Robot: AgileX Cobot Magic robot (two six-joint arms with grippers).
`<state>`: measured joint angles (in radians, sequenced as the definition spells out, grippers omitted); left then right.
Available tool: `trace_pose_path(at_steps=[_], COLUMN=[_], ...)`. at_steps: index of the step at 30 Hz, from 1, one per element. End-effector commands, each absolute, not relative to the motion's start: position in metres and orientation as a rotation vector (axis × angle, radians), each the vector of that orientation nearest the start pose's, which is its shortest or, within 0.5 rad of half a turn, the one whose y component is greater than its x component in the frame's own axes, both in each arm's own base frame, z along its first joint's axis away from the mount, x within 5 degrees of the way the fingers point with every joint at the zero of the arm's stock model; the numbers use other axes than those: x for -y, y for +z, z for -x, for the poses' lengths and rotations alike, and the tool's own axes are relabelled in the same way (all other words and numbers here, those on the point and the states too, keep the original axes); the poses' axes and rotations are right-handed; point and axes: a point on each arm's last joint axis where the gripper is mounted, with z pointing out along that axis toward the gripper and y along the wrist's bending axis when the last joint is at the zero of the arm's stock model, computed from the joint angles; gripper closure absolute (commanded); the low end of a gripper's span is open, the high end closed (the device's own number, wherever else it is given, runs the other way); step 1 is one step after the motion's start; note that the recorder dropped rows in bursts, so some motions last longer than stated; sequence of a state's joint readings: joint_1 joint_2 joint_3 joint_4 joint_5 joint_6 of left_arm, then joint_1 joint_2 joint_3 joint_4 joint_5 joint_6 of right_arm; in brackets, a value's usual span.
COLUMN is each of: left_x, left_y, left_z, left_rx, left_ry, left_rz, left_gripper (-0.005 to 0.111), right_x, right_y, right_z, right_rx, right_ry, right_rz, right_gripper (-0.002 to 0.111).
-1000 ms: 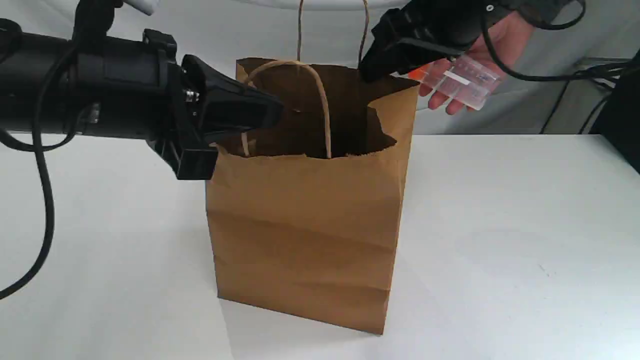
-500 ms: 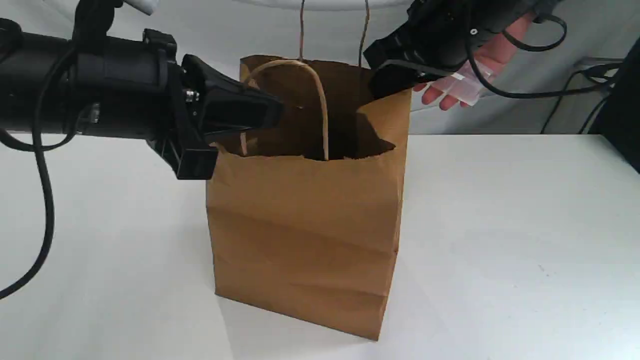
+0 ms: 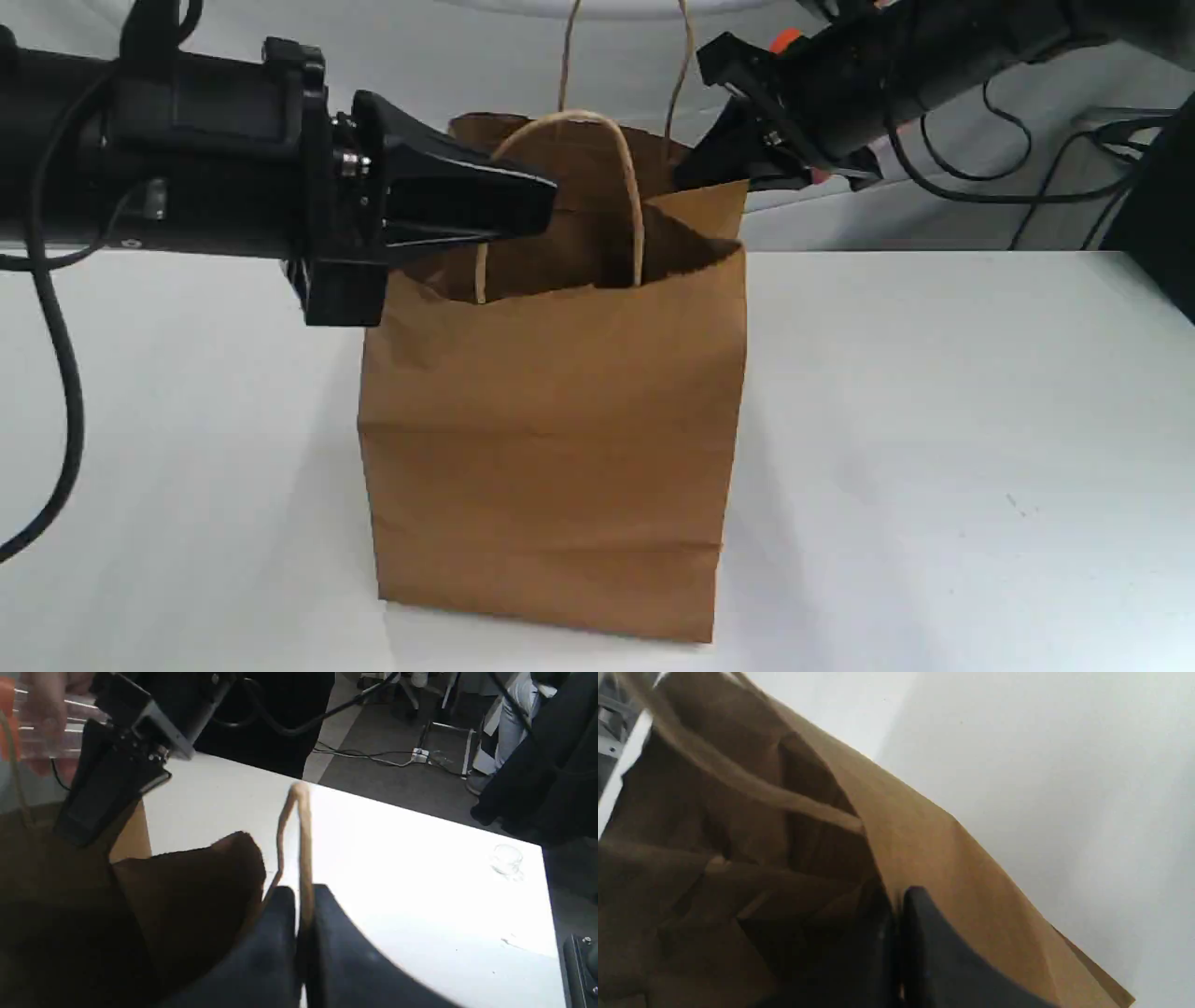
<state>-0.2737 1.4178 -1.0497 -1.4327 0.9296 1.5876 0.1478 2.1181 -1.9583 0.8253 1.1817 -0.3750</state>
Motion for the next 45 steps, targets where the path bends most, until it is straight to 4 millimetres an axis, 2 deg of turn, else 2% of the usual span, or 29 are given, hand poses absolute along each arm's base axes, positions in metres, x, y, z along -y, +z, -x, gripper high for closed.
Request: trace_pose_path(at_steps=[1,7,14,45], left_x=[0.149,0.149,0.149,0.148], left_y=[0.359,0.391,0.413,0.411], left_z=[-0.254,-0.255,-0.256,-0.256], left_rx=[-1.599,-1.544,-1.504,-1.529], left_ry=[-0.967,-0.965,-0.950,-0.916], left_rz=[-1.003,-0.976,-0.966,-0.988], left_gripper=[0.107,0.107,0.107,0.107], right_x=[-0.119,-0.110,-0.108,-0.108], right_y=[0.275,0.272,0.272,0.274], right_z=[-0.452,-0.460,-0.461,-0.460], right_rx=[-2.579,-2.523,-2.523,-2.513], right_ry=[1.067,1.250,1.247,1.264], right_rz=[0.366,0.234,0.229,0.223], right_gripper=[0.108,0.108,0.108,0.108])
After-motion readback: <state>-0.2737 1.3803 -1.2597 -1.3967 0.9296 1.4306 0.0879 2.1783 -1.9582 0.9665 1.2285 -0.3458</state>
